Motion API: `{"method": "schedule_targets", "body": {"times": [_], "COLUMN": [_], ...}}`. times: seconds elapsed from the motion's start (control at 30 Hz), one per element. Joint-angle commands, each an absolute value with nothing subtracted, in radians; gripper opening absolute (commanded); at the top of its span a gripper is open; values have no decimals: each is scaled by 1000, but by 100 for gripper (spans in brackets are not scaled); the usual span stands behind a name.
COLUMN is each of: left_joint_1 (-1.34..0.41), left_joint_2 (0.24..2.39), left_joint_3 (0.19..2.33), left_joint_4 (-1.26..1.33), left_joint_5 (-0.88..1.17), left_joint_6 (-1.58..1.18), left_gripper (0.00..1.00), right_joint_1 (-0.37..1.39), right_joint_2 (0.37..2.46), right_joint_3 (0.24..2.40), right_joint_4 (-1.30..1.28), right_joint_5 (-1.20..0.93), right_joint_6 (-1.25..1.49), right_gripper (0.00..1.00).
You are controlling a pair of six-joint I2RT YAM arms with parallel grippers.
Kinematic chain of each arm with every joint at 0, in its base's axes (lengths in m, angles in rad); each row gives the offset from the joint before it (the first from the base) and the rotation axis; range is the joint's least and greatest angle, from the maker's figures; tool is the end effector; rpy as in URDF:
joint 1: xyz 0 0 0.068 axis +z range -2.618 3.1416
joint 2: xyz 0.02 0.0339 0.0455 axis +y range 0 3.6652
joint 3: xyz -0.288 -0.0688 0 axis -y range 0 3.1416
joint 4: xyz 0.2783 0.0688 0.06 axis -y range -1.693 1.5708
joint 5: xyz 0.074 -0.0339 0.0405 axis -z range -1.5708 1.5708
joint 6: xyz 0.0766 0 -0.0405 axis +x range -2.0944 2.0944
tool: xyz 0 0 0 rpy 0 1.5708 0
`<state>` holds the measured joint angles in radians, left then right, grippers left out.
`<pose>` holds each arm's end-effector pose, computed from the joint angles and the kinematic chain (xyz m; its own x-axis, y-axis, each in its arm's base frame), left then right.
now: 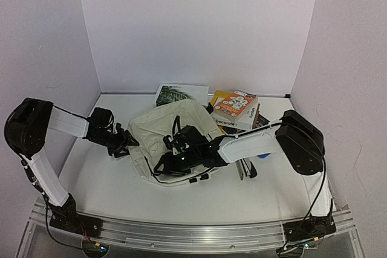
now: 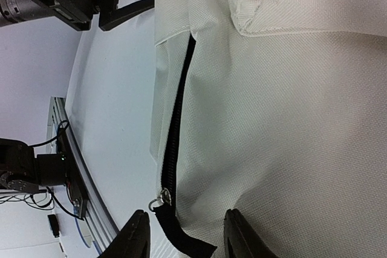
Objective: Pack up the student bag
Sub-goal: Unzip the student bag at the center of the board.
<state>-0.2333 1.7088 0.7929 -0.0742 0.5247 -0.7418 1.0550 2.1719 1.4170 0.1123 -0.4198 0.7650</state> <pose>0.3352 -0.1191 0.0973 -0.9155 -0.3835 -0.1215 -0.2049 0.7045 -0.6794 0.2401 0.4868 0.1178 -0.8748 -0.2607 -0.4083 -0.4844 0.4812 0.7306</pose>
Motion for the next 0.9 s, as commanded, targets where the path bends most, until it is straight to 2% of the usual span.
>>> {"method": "schedule_targets", "body": {"times": [0.0, 0.13, 0.23, 0.3, 0.33, 0.5, 0.87], "left_joint_1": [-239, -238, -238, -238, -238, -238, -224], "left_joint_2": [1735, 1742, 1751, 1760, 1766, 1779, 1794], "left_joint_3": [827, 833, 842, 847, 853, 877, 976], "left_joint_4": [-51, -51, -52, -52, -52, -45, -102], "left_joint_5": [529, 525, 517, 510, 508, 504, 444], "left_joint_6": [-757, -760, -766, -774, -779, -795, -741], "left_gripper": [58, 49, 30, 20, 14, 1, 0], "right_joint_1": [1057, 1057, 1058, 1057, 1057, 1067, 1104], "right_joint_2": [2202, 2220, 2216, 2203, 2194, 2147, 2030], "right_joint_3": [1465, 1480, 1481, 1475, 1470, 1440, 1331], "right_joint_4": [146, 146, 146, 148, 152, 173, 164], "right_joint_5": [-458, -473, -476, -475, -481, -524, -508], "right_joint_6": [767, 766, 761, 755, 749, 723, 658], "right_gripper": [38, 28, 6, 0, 0, 0, 0]}}
